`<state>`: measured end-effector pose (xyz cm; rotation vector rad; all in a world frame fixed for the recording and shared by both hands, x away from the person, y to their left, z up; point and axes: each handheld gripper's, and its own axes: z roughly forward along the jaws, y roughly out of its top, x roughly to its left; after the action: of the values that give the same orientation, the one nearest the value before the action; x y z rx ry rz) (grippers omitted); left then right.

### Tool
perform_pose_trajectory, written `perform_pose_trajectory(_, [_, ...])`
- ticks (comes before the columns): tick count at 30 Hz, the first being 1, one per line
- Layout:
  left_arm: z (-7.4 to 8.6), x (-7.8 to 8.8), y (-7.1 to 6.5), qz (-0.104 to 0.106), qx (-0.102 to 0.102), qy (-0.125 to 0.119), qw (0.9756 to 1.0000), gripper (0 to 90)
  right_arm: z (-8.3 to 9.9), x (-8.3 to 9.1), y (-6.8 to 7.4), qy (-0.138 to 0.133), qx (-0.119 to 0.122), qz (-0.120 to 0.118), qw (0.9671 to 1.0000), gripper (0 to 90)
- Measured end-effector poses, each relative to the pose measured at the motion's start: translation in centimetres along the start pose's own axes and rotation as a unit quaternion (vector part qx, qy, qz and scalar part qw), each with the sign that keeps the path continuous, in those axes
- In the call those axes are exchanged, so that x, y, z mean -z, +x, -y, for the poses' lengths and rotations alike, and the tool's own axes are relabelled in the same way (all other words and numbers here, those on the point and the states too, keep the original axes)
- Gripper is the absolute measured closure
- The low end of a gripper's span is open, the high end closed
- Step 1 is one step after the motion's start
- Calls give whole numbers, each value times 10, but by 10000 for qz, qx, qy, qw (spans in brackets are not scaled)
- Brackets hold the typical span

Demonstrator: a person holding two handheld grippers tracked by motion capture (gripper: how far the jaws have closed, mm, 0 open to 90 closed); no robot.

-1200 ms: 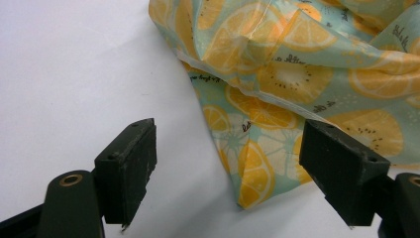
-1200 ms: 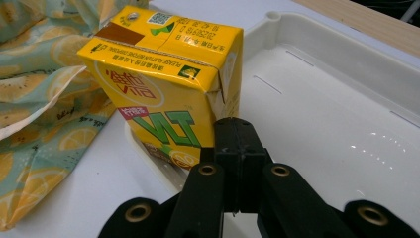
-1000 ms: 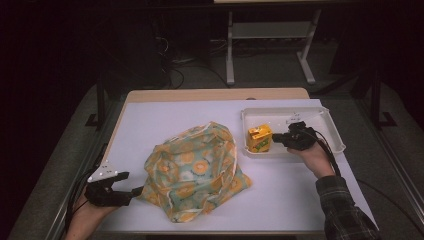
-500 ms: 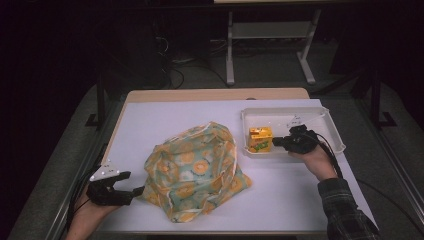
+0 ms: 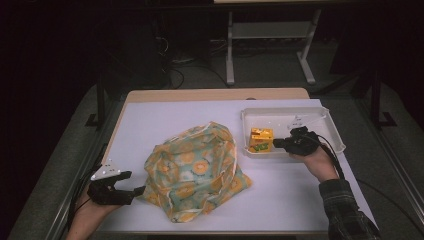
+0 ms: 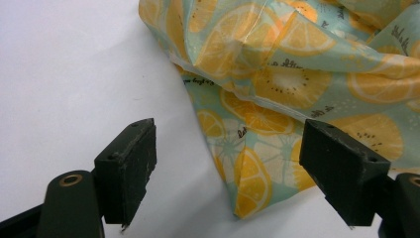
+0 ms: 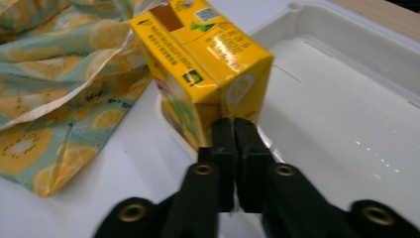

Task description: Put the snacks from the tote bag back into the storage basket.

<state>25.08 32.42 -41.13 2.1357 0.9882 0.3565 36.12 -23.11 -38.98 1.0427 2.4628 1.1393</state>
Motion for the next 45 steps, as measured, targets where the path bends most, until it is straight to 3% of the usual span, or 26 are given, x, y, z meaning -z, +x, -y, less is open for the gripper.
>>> perform_pose_trajectory(11, [-1, -1, -2, 12, -45, 38, 10000, 219, 5, 10, 1, 15, -203, 284, 9994, 445])
perform_pose_trajectory(16, [0, 1, 0, 16, -35, 5, 10000, 219, 11, 20, 9, -10, -280, 319, 9991, 345])
perform_pose_trajectory(21, [0, 0, 0, 56, -81, 24, 9999, 219, 21, 27, 19, 27, -214, 338, 9992, 306])
perform_pose_trajectory(45, [1, -1, -3, 102, -124, 92, 9998, 219, 73, 51, 58, -55, -366, 758, 9964, 144])
